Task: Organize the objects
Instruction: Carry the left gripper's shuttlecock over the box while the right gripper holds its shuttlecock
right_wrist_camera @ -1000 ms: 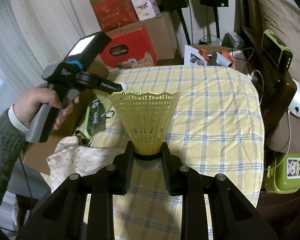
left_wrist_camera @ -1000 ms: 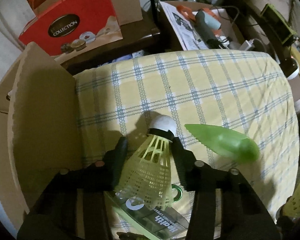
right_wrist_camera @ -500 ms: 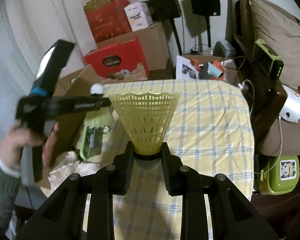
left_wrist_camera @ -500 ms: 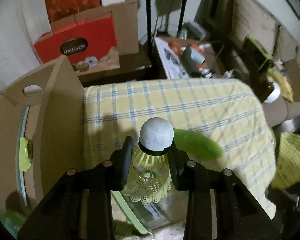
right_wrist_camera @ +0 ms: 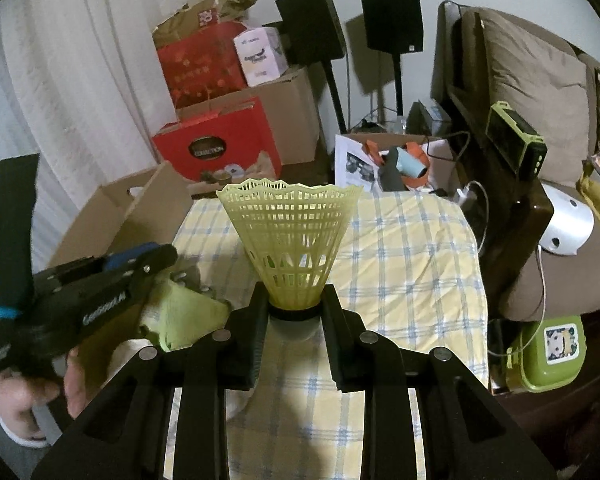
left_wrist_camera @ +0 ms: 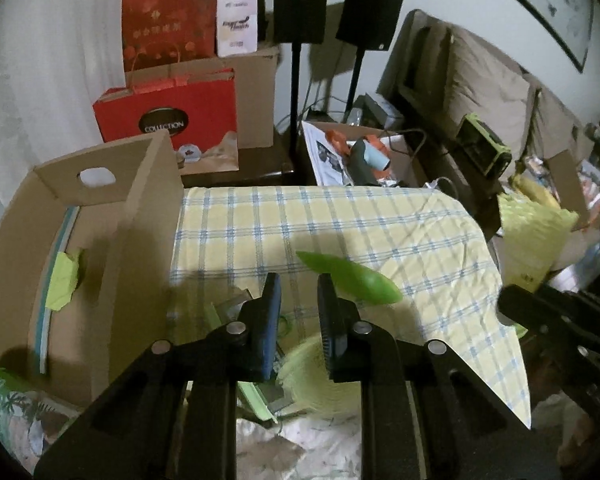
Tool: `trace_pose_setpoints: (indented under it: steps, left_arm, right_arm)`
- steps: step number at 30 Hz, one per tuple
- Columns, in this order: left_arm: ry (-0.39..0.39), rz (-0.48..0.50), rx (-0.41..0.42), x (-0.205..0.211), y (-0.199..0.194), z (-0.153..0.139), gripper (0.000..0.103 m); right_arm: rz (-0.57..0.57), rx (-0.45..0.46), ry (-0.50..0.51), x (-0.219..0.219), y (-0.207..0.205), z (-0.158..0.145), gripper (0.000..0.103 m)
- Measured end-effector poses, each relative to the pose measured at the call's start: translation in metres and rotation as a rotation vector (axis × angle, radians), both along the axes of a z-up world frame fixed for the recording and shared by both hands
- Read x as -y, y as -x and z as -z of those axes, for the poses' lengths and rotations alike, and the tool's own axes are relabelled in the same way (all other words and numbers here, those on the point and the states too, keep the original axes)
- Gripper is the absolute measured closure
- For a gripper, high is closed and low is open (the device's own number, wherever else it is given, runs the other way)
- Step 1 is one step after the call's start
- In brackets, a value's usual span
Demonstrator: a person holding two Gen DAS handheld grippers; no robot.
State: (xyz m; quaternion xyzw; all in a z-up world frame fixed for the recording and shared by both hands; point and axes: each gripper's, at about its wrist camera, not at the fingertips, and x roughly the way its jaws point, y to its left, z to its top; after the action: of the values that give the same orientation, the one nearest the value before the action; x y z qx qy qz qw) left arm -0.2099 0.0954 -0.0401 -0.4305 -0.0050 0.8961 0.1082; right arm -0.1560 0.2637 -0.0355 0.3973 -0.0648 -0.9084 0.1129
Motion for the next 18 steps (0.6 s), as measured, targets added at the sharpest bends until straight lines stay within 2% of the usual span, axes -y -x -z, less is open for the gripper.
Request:
trace_pose_setpoints:
  steps: [3,5,7,9,10,12,14,15,18]
  left_arm:
    - [-0.019,-0.005,0.054,0.003,0.002,0.005,0.086]
    - [-0.030,0.000,0.097,0.004,0.005,0.010,0.083]
    - [-0.015,-0.005,0.137,0.002,0.010,0.015,0.063]
    - [-0.049,0.003,0.184,0.000,0.016,0.021,0.051]
    - [-0.066,0.009,0.209,-0.002,0.018,0.025,0.048]
    - [-0.081,0.050,0.282,-0.012,0.022,0.035,0.048]
    - [-0.041,0.074,0.331,-0.024,0.024,0.046,0.048]
    - [0.005,0.085,0.362,-0.032,0.025,0.053,0.048]
    - [0.073,0.119,0.402,-0.047,0.025,0.066,0.048]
  right_arm:
    - [0.001,0.006,-0.001,0.003,-0.002,0.002,0.077]
    - [0.006,0.015,0.008,0.002,-0.003,0.004,0.077]
    - [0.010,0.023,0.013,-0.001,-0.004,0.006,0.077]
    - [0.012,0.031,0.014,-0.004,-0.005,0.009,0.077]
    - [0.015,0.034,0.015,-0.006,-0.006,0.010,0.077]
    - [0.019,0.038,0.019,-0.009,-0.008,0.013,0.077]
    - [0.023,0.046,0.024,-0.012,-0.009,0.015,0.077]
    - [0.025,0.048,0.026,-0.013,-0.010,0.016,0.077]
    - [0.029,0.055,0.028,-0.016,-0.011,0.020,0.077]
